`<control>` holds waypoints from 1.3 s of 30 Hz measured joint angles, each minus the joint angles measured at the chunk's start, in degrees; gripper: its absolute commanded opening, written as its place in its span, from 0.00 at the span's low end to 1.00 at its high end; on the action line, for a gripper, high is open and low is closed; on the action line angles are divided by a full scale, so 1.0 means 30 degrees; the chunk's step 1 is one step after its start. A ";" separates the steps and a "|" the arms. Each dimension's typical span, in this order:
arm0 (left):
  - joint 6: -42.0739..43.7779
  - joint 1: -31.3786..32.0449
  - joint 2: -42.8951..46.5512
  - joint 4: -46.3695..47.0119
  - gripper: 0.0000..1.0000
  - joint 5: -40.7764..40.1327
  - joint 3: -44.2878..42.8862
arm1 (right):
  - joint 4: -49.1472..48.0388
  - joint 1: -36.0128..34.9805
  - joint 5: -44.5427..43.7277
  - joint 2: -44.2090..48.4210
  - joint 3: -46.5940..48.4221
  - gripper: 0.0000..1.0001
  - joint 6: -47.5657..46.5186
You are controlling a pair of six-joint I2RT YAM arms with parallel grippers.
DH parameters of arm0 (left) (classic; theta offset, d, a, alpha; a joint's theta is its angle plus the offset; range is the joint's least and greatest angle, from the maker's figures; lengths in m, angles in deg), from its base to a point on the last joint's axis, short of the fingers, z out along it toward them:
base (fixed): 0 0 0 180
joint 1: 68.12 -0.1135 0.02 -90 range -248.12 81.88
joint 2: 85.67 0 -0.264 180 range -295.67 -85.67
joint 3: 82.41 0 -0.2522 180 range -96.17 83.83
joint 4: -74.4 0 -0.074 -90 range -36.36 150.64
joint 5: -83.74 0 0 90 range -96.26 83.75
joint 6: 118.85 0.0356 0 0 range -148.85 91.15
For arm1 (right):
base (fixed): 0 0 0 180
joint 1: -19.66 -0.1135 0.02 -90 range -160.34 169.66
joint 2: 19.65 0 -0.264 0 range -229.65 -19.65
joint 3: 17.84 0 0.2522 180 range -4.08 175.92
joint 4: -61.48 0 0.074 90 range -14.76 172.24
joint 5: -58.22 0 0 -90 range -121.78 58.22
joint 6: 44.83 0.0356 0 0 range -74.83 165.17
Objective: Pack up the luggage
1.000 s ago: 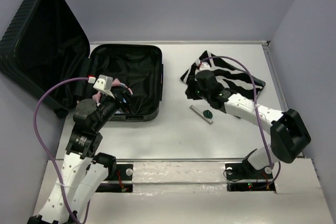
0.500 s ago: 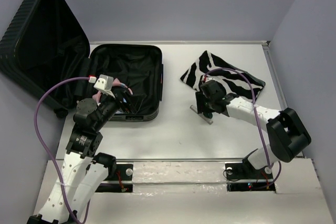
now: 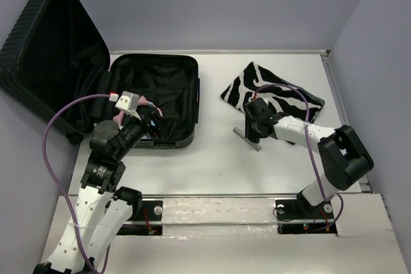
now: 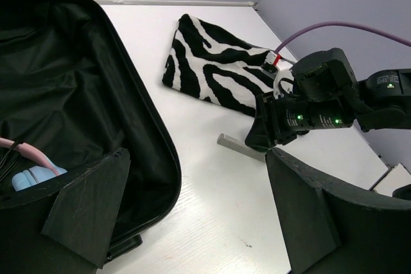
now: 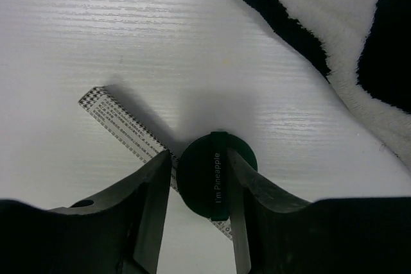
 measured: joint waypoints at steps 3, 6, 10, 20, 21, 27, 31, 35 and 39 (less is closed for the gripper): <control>-0.0007 0.0000 0.0000 0.0000 0.99 0.0000 0.0000 | -0.0029 0.0073 -0.0182 -0.0182 0.0087 0.23 0.0284; -0.0007 0.0000 0.0007 0.0000 0.99 0.0007 0.0000 | 0.0313 0.0080 -0.0474 -0.0495 0.0073 0.08 0.0576; -0.0007 0.0000 0.0007 0.0000 0.99 0.0007 0.0000 | 0.0474 0.0080 -0.1035 -0.0248 0.0073 0.07 0.0707; -0.0007 0.0000 0.0022 0.0000 0.99 0.0007 0.0000 | 0.0736 0.0095 -0.2382 0.1617 0.0080 0.07 0.0678; -0.0007 0.0007 0.0029 0.0000 0.99 0.0007 0.0000 | 0.0772 0.0095 -0.2433 0.1552 0.0080 0.07 0.0692; -0.0007 0.0036 0.0044 0.0000 0.99 0.0000 0.0000 | 0.0940 0.0095 -0.2499 0.0954 0.0080 0.44 0.0765; -0.0007 0.0036 0.0058 0.0000 0.99 0.0000 0.0000 | 0.0954 0.0109 -0.2499 0.0605 0.0095 0.46 0.0714; -0.0007 0.0036 0.0160 0.0000 0.99 0.0000 0.0000 | 0.0918 0.0226 -0.2492 -0.0656 0.0233 0.39 0.0714; 0.0000 0.0058 0.0240 0.0000 0.99 0.0000 0.0000 | 0.0852 0.0211 -0.2492 -0.1632 0.0998 0.07 0.0597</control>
